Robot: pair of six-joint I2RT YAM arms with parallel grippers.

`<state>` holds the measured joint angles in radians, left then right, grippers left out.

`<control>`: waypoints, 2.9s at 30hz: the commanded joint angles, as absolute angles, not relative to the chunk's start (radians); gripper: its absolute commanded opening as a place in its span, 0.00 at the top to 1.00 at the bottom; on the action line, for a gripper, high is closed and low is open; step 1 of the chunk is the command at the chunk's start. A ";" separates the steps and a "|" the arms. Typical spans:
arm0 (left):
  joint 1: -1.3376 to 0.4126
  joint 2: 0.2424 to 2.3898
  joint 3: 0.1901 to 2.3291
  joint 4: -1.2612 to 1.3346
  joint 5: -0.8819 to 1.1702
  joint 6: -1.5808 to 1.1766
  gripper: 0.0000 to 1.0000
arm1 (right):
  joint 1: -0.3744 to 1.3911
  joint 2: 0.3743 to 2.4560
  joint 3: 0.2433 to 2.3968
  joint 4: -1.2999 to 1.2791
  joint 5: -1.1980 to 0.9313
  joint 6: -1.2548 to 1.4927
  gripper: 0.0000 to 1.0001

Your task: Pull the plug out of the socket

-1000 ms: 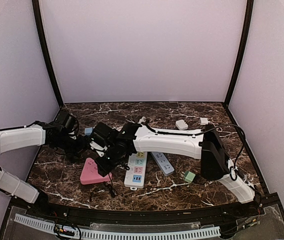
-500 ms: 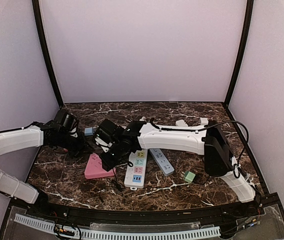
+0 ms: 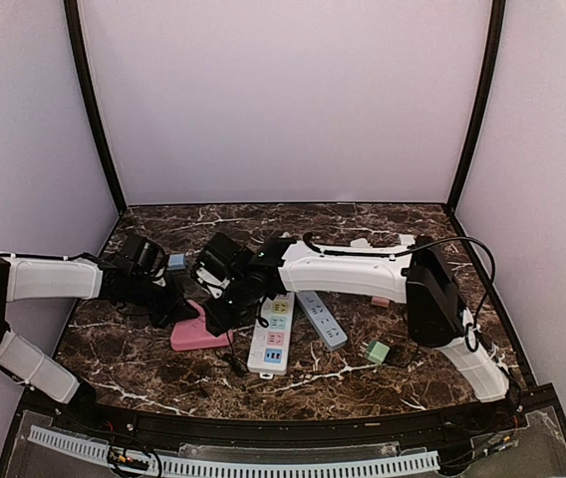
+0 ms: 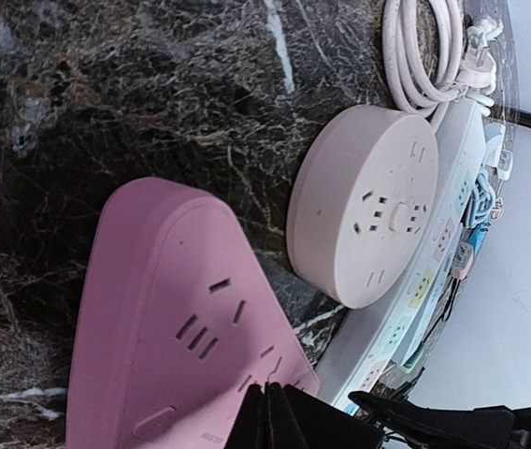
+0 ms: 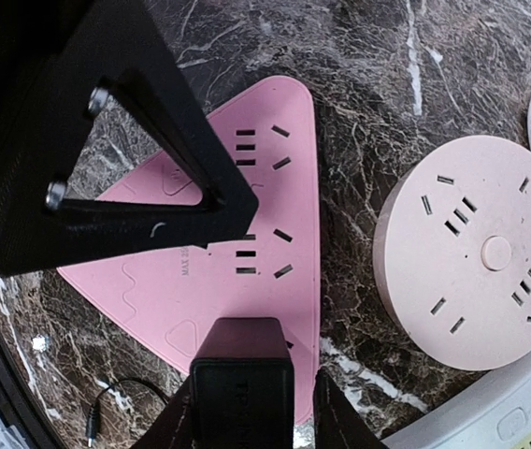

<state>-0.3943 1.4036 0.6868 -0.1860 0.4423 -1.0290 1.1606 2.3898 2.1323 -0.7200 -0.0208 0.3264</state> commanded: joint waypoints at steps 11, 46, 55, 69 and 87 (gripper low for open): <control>-0.400 1.476 0.636 -0.122 0.453 -1.037 1.00 | 1.132 2.391 2.135 -0.657 -0.129 0.316 0.60; -0.400 1.549 0.578 -0.306 0.330 -0.918 1.00 | 1.096 2.329 2.222 -0.706 -0.100 0.276 0.97; -0.400 1.547 0.574 -0.301 0.332 -0.920 1.00 | 1.102 2.357 2.282 -0.737 -0.136 0.272 0.96; -0.401 1.512 0.628 -0.322 0.347 -0.904 1.00 | 1.077 2.301 2.247 -0.762 -0.100 0.272 0.97; -0.402 1.392 0.958 -0.515 0.337 -0.811 1.00 | 0.769 1.891 1.888 -0.607 -0.074 0.309 0.97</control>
<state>-0.4023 1.4307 0.9173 -0.4267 0.3531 -0.8494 0.8501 1.9514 1.9671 -0.6582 -0.1104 0.2932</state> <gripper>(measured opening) 0.003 0.230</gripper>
